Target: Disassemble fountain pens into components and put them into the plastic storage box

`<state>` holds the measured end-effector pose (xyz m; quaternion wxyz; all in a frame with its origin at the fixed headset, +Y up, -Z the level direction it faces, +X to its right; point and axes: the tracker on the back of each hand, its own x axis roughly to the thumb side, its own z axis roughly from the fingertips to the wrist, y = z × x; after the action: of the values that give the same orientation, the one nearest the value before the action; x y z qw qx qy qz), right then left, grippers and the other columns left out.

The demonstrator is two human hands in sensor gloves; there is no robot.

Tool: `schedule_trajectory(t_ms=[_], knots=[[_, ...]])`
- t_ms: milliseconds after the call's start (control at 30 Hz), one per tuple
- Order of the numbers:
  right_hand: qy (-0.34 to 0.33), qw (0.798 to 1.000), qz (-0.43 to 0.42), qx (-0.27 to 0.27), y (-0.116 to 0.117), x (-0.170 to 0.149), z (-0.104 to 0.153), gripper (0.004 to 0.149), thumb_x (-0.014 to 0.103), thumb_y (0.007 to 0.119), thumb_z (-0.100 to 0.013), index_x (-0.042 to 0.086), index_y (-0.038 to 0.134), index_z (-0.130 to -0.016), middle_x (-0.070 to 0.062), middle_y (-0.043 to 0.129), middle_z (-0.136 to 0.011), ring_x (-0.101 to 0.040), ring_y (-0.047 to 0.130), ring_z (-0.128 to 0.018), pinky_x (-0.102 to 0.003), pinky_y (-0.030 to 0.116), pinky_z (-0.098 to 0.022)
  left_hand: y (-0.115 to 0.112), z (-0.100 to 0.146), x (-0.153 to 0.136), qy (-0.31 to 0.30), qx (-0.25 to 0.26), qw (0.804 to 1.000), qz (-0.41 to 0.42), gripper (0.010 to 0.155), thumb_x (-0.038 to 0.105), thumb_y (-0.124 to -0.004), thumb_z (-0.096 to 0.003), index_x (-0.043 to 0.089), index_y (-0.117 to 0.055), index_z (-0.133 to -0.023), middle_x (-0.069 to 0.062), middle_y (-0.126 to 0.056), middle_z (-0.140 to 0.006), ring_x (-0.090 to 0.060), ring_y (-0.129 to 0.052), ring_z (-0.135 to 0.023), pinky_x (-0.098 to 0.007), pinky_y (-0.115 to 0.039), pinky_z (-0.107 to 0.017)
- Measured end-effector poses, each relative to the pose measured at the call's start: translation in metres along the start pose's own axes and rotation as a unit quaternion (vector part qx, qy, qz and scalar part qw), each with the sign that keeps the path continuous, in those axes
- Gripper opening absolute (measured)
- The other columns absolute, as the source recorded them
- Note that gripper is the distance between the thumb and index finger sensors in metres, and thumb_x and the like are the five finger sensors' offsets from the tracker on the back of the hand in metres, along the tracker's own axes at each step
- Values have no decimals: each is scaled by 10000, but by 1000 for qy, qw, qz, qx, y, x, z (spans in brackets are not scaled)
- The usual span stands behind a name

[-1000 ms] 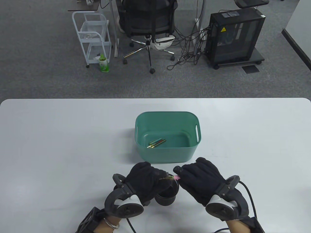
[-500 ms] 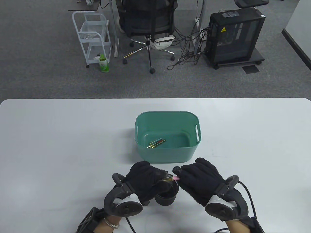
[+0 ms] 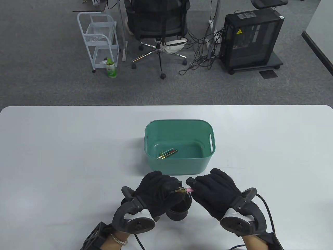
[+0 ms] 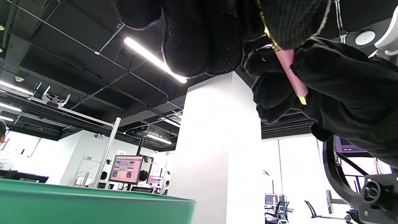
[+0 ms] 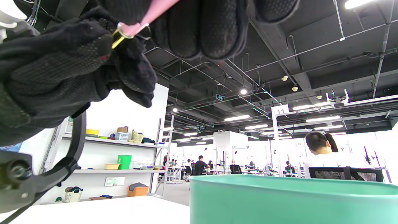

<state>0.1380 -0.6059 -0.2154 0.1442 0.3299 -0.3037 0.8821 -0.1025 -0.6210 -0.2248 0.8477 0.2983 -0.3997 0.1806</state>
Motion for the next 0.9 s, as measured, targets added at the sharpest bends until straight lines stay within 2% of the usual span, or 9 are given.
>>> schedule_trajectory(t_ms=[600,900], knots=[[-2,1000,-1,2,1,1,0,452,470,669,-577,294,805,-971,63,850,-880,-139,867,-777,-478,609,-765,1,0,-1,1,14,1000,6,461,513,-674,-635,130,-855,-816,-5,-1043,-660,-187,-1032,-558,-449,-742,-658],[-4,1000,-2,3,1,2,0,452,471,668,-577,296,806,-970,63,849,-881,-139,866,-778,-477,609,-766,1,0,-1,4,18,1000,9,508,517,-592,-650,136,-924,-704,4,-1078,-531,-181,-1055,-445,-440,-780,-600]])
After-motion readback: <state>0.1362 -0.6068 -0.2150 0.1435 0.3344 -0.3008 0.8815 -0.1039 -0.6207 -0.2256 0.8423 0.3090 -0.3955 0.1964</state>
